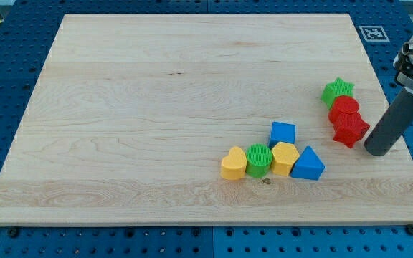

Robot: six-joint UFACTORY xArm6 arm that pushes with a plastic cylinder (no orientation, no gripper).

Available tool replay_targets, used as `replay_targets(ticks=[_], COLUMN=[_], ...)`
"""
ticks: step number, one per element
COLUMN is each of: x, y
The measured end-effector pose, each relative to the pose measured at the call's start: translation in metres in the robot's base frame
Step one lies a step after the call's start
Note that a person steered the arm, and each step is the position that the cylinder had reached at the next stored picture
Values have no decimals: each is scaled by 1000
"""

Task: Slide the green circle towards the center

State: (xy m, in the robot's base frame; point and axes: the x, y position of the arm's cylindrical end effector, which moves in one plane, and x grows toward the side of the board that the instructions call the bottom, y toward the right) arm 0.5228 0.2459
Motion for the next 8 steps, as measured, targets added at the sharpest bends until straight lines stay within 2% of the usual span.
replay_targets(ticks=[3, 5, 7, 8], x=[36, 36, 70, 71], y=[10, -18, -63, -123])
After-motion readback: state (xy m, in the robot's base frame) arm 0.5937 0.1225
